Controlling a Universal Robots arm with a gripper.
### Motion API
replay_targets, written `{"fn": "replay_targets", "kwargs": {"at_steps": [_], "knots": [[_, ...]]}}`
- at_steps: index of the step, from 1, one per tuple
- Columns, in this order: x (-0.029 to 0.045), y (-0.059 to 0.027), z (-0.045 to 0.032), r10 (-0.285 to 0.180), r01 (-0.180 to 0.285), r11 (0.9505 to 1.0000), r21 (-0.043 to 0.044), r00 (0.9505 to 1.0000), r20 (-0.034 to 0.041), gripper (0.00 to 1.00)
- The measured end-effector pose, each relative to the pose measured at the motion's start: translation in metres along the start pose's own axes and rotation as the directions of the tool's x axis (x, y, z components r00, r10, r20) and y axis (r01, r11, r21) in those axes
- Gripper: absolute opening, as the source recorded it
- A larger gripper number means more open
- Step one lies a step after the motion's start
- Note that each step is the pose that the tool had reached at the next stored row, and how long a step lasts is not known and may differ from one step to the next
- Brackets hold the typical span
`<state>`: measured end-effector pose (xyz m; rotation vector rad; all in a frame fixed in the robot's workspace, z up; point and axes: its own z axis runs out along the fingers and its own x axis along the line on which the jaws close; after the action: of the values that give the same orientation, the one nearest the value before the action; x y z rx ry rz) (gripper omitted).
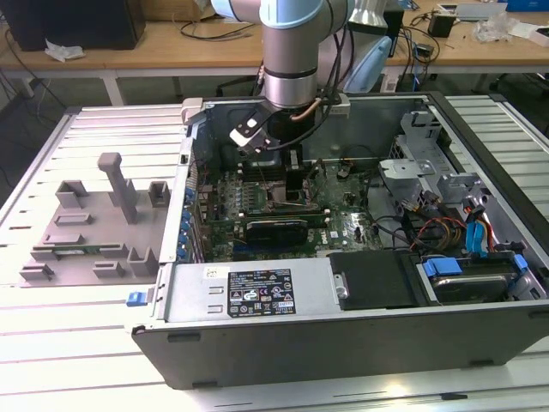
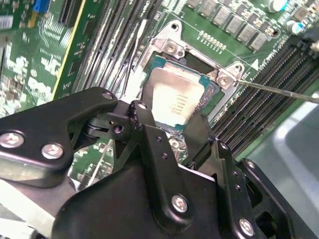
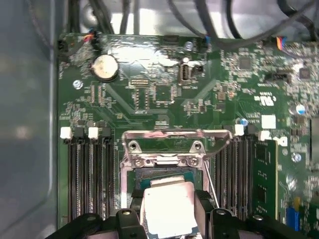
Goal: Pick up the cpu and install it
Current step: 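Place the cpu into insertion slot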
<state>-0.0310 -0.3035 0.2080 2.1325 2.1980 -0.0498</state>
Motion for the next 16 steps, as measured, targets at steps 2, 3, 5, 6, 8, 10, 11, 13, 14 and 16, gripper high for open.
{"fn": "replay_targets", "kwargs": {"at_steps": [2,3,5,6,8,10,11,13,14,16], "knots": [[0.0001,0.0000,0.0008,-0.036,0.036,0.9994,-0.0030,0.9994,-0.0011,0.52],[0.0002,0.0000,0.0013,-0.057,0.057,0.9984,-0.0046,0.9984,-0.0014,0.52],[0.0001,-0.0001,0.0019,-0.092,0.092,0.9957,-0.0062,0.9958,0.0018,0.52],[0.0002,-0.0016,0.0021,-0.092,0.092,0.9958,-0.0065,0.9958,0.0016,0.52],[0.0003,-0.0041,0.0025,-0.092,0.092,0.9957,-0.0065,0.9958,0.0016,0.52],[0.0004,-0.0057,0.0027,-0.092,0.092,0.9958,-0.0064,0.9958,0.0017,0.52],[0.0004,-0.0059,0.0027,-0.092,0.092,0.9957,-0.0064,0.9958,0.0018,0.52],[0.0004,-0.0061,0.0028,-0.092,0.092,0.9957,-0.0065,0.9958,0.0017,0.52],[0.0004,-0.0061,0.0028,-0.092,0.092,0.9957,-0.0064,0.9958,0.0017,0.52],[0.0004,-0.0062,0.0028,-0.092,0.092,0.9957,-0.0064,0.9958,0.0017,0.53]]}}
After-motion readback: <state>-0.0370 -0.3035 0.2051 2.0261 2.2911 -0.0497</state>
